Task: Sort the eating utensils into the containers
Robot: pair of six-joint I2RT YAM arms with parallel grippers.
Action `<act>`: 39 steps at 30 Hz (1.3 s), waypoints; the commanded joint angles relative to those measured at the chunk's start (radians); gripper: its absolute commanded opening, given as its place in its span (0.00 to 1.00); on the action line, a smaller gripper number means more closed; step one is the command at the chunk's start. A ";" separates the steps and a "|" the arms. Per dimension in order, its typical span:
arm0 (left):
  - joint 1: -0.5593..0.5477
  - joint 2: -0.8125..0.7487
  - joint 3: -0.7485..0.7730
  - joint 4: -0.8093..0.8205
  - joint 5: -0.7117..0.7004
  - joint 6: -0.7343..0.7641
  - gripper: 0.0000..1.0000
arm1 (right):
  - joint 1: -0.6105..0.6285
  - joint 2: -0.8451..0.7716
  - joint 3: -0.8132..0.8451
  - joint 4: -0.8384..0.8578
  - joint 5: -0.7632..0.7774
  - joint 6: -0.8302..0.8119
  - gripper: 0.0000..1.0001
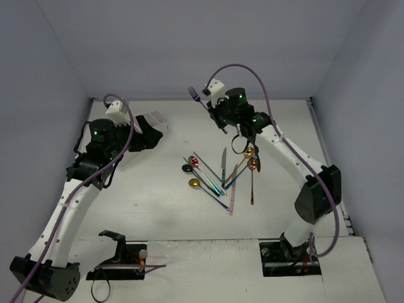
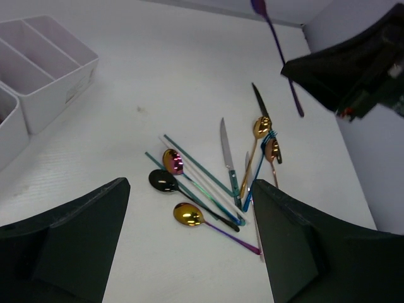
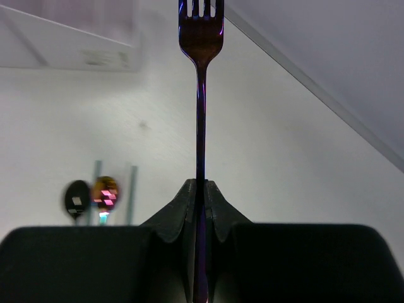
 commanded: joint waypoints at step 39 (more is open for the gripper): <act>-0.239 0.080 0.025 0.338 -0.314 -0.106 0.31 | 0.459 -0.284 -0.211 0.212 0.193 0.343 0.00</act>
